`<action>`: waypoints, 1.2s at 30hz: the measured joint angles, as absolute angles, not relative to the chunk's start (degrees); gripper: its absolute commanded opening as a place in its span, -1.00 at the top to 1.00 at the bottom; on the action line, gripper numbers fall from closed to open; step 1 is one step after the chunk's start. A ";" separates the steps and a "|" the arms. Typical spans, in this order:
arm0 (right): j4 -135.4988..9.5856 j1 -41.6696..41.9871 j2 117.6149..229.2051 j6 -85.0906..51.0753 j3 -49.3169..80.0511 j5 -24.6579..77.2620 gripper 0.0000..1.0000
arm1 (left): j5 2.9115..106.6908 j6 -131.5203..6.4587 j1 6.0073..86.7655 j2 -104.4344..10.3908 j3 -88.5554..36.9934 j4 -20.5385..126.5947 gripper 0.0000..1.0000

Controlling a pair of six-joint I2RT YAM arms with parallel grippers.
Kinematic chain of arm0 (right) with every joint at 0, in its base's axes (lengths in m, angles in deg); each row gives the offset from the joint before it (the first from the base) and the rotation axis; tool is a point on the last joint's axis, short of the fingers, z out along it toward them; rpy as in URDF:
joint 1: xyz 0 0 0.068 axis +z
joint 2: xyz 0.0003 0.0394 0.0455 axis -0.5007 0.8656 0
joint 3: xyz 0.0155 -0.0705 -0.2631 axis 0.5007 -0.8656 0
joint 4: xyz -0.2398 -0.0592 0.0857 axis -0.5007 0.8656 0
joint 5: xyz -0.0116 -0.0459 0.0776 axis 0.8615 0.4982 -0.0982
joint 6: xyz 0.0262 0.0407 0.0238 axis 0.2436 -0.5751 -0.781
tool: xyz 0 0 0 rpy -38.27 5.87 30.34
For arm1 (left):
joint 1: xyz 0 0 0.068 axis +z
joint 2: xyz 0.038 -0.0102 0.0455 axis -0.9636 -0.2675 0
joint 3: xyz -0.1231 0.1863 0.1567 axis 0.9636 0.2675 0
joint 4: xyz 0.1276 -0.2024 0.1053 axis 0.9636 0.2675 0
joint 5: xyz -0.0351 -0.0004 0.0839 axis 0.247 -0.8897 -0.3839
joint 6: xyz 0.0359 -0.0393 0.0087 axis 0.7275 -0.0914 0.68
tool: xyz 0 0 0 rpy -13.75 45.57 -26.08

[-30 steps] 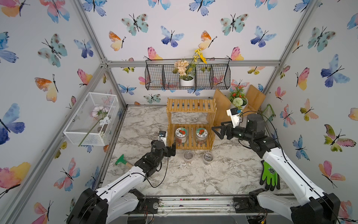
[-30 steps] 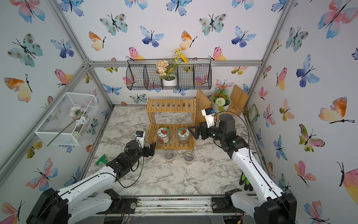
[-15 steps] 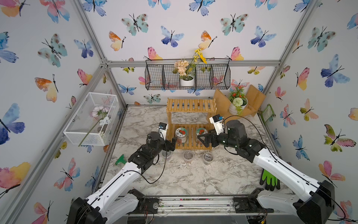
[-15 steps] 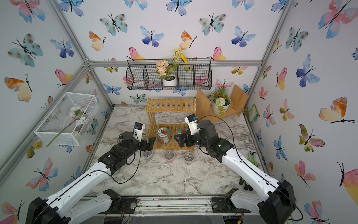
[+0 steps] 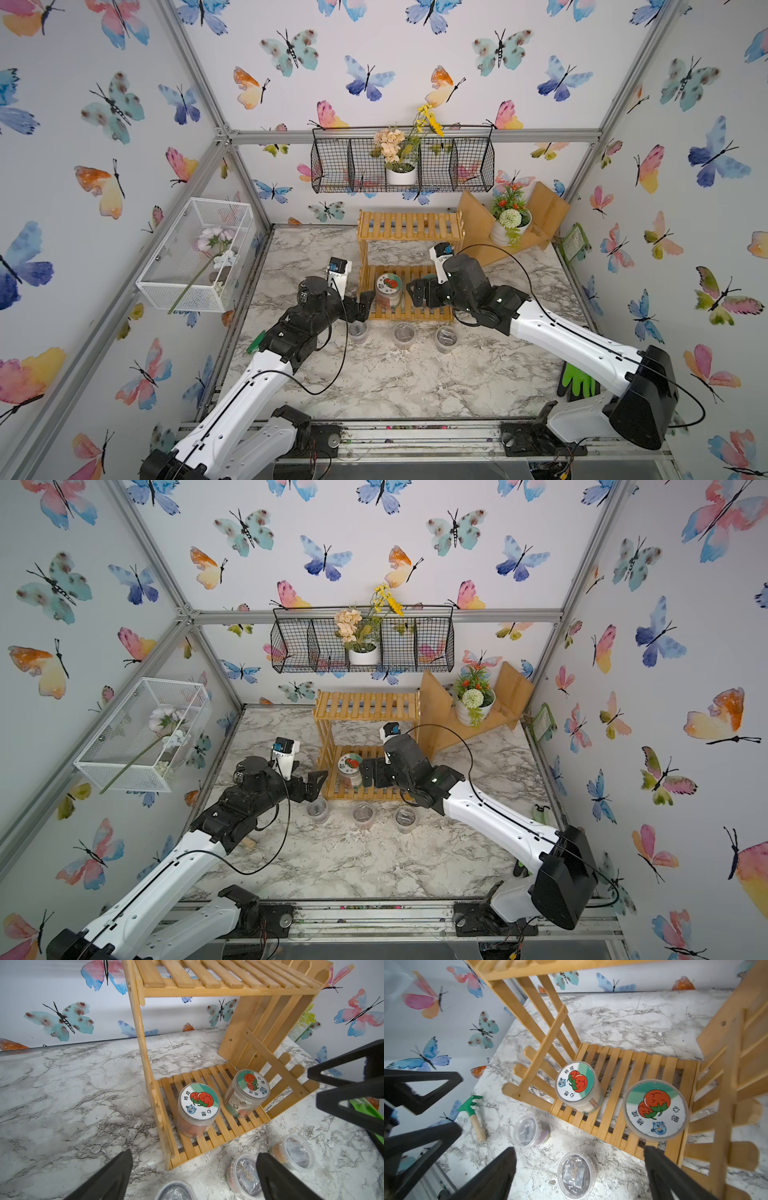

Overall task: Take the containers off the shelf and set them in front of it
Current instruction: 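Pick up a container from the shelf.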

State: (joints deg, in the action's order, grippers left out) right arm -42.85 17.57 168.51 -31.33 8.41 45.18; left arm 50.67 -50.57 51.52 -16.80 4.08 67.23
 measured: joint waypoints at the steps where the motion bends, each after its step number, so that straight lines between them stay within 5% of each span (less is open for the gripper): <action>1: -41.14 17.57 169.89 -32.79 9.73 46.18 -0.97 | 51.57 -50.52 52.38 -16.74 4.21 67.54 -0.97; 15: -22.91 17.70 187.13 -38.54 30.21 55.01 -0.97 | 60.77 -51.33 59.26 -16.52 5.06 70.49 -0.97; 36: -19.42 17.70 191.15 -41.10 28.57 63.73 -0.96 | 64.55 -53.69 61.32 -17.63 5.13 70.03 -0.97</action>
